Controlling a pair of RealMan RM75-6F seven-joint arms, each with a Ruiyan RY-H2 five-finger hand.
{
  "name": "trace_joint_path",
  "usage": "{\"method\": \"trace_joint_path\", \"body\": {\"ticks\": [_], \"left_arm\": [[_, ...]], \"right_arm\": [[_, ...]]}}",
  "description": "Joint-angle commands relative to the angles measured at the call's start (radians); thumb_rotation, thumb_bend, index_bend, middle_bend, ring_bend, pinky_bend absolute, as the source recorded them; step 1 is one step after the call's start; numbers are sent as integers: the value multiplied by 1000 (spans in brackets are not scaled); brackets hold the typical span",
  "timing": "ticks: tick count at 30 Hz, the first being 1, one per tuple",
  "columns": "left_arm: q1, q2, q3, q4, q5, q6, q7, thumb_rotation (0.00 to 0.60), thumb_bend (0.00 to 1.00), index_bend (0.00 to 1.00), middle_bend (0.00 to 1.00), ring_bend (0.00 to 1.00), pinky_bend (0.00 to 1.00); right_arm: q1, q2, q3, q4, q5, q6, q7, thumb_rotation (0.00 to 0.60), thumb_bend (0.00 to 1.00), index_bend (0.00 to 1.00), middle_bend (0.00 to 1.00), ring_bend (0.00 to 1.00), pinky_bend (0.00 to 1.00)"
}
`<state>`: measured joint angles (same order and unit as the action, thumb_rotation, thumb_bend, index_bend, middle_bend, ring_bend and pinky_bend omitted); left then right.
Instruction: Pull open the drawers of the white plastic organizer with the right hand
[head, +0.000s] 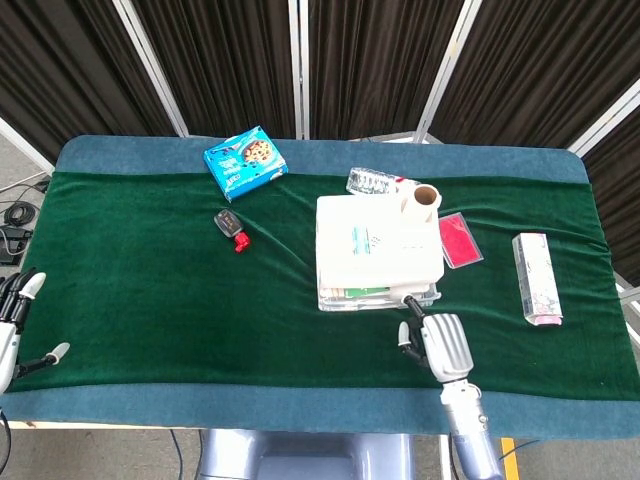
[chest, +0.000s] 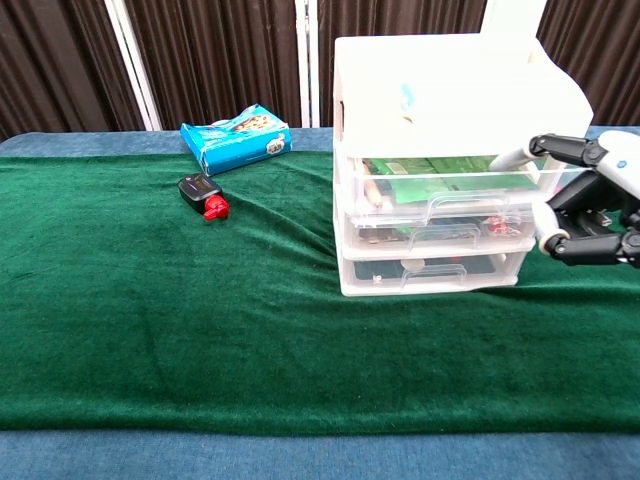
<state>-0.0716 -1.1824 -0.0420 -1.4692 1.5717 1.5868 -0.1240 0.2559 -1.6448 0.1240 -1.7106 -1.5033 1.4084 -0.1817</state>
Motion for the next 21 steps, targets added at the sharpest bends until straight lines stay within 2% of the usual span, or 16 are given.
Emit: {"method": "trace_joint_path", "body": {"ticks": [1, 11, 21], "left_arm": [[0, 1, 0, 0, -1, 0, -1, 600, 78, 0, 0, 0, 0], [0, 3, -1, 0, -2, -1, -8, 600, 78, 0, 0, 0, 0], [1, 4, 0, -5, -3, -2, -2, 600, 78, 0, 0, 0, 0]], "right_arm": [[9, -7, 8, -4, 11, -10, -22, 600, 596, 307, 900, 905, 763], [12, -7, 8, -16, 24, -7, -53, 600, 616, 432, 908, 916, 766], [-8, 17, -22, -50, -3, 23, -67, 600, 616, 453, 908, 916, 766]]}}
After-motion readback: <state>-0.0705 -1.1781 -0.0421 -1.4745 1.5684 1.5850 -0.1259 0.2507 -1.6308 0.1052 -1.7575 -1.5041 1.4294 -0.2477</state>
